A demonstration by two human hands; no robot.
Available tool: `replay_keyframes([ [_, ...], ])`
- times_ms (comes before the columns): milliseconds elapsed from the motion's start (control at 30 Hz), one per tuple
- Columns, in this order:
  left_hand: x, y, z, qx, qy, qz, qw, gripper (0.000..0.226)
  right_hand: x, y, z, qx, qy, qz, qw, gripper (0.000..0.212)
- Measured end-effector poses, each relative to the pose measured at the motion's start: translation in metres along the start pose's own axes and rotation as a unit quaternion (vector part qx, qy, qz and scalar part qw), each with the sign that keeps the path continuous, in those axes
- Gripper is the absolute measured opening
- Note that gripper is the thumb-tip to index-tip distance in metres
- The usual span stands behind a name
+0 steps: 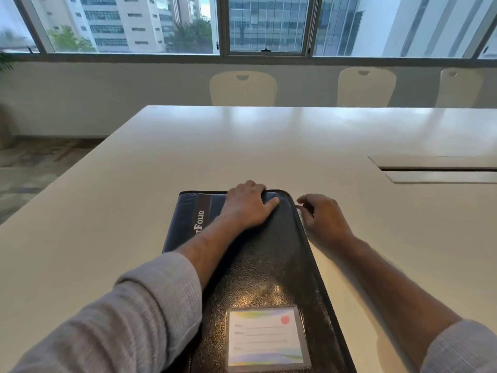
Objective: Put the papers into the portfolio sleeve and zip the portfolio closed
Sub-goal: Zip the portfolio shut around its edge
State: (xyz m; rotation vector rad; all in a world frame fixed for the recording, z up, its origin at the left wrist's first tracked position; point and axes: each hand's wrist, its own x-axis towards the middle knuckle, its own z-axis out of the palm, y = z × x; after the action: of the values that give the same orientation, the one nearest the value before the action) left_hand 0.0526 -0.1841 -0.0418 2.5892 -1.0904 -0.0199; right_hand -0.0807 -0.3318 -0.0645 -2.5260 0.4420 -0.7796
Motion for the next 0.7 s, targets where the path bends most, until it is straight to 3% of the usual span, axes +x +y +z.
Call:
replay_keyframes([
  [400,-0.002,-0.004,0.013,-0.023,0.032,0.023,0.999,0.061,0.031,0.007,0.011,-0.002,0.007,0.034,0.999,0.014],
  [700,-0.002,-0.003,0.015,-0.037,0.029,0.025,0.999,0.060,0.065,0.005,0.008,0.027,-0.100,-0.005,0.995,0.010],
])
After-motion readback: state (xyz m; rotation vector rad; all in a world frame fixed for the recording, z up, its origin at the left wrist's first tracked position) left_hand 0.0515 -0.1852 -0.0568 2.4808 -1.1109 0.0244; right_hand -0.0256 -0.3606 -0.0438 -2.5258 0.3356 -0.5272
